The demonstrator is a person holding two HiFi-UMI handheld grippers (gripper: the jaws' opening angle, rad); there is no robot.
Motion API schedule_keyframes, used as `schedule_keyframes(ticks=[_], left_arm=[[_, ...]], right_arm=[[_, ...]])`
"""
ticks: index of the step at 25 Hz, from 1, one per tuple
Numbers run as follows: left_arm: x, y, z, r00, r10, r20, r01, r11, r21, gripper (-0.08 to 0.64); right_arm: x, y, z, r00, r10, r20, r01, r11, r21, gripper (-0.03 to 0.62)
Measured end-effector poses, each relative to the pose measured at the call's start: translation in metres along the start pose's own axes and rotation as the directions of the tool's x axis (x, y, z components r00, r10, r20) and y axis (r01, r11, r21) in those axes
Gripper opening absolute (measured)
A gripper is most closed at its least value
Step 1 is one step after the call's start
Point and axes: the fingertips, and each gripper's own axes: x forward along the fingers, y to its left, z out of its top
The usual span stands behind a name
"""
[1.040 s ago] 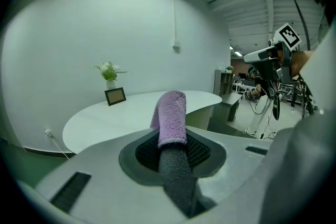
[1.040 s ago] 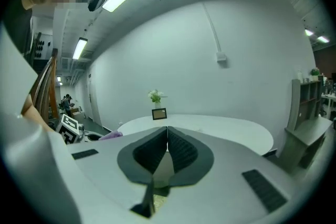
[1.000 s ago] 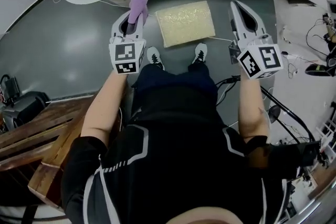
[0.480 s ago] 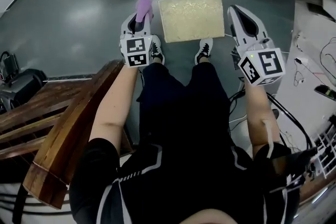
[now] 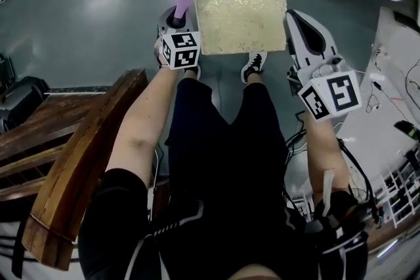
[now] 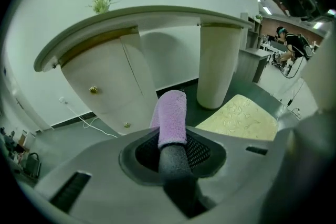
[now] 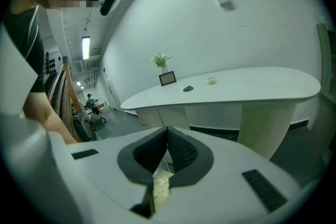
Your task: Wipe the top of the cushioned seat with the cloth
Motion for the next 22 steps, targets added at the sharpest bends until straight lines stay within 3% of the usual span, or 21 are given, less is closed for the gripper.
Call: schedule_keyframes(ticks=[10,15,22], left_arm=[[0.076,-0.044,-0.043,0.994,-0.076,-0.084,0.074,0.997,-0.023,0.077],[0.09,-0.075,-0.059,0.984,-0.117,-0.134,0.116,0.993,-0.012,0.077],[0.11,-0.094,-0.048,0.983,-0.097,-0.158,0.092,0.995,-0.039,0.077]], right_arm=[[0.002,-0.019,-0.055,0.999,0.045,-0.021,-0.045,0.999,0.023,0.006],[-0.01,-0.038,-0.072,1.0,0.009,-0.007,-0.009,0.997,0.075,0.006],[-0.032,-0.062,-0.092,1.0,-0.01,0.002,0.01,0.991,0.132,0.006]])
